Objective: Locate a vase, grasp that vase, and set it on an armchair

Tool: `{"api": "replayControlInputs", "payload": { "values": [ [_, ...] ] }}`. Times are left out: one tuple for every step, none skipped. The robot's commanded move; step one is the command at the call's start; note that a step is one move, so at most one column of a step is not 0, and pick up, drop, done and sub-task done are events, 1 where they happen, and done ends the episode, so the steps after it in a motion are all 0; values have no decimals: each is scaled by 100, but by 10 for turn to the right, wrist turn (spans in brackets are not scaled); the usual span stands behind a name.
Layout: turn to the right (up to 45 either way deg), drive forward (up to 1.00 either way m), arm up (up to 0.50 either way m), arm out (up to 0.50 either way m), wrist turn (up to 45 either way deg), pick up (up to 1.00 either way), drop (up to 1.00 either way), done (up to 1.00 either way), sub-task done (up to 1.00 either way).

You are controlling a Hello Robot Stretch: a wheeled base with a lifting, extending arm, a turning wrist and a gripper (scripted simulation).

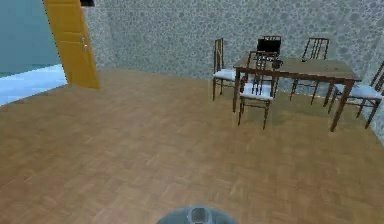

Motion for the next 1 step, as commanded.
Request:
{"api": "replayControlInputs", "payload": {
  "values": [
    [450, 0, 0, 0, 0, 0, 0, 0, 0]
  ]
}}
